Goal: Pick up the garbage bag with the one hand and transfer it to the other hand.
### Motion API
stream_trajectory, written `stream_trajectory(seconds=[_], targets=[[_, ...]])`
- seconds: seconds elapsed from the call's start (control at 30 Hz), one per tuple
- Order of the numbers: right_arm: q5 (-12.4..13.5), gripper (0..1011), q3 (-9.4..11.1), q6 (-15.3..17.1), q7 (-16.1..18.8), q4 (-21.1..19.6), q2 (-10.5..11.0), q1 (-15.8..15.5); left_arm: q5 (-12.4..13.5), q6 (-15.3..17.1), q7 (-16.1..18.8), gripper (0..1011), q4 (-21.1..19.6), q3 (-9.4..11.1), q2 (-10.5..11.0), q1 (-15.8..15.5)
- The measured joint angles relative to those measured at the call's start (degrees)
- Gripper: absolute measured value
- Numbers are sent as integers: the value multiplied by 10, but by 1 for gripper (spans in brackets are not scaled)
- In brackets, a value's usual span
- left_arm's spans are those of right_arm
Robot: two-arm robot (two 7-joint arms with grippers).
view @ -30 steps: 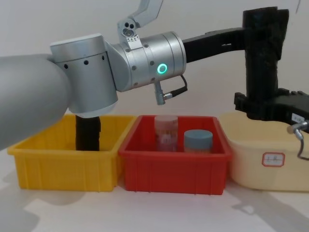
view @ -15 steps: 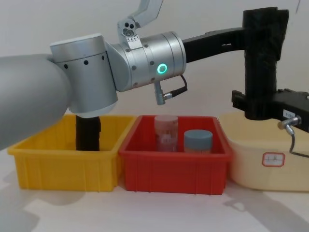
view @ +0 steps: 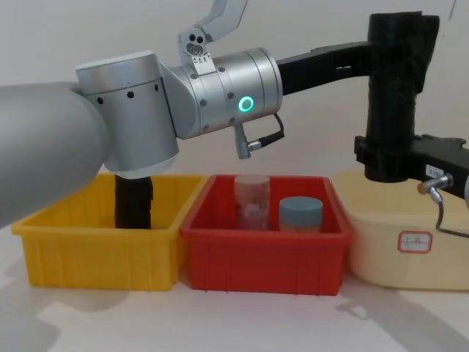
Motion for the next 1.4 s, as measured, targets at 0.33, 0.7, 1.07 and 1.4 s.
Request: stream_trajectory(seconds=[0.33,0.7,1.07,1.4], targets=[[-1,536,-1,2,0,0,-1,1,0,0,0,748,0,0,0,0],[-2,536,1,4,0,0,-1,2,0,0,0,1001,0,0,0,0],[-3,536,25,24,-11,20,0,23,0,0,0,1001,0,0,0,0],[-8,536,60,41,-33,67,6,60,0,0,0,1001,0,0,0,0]])
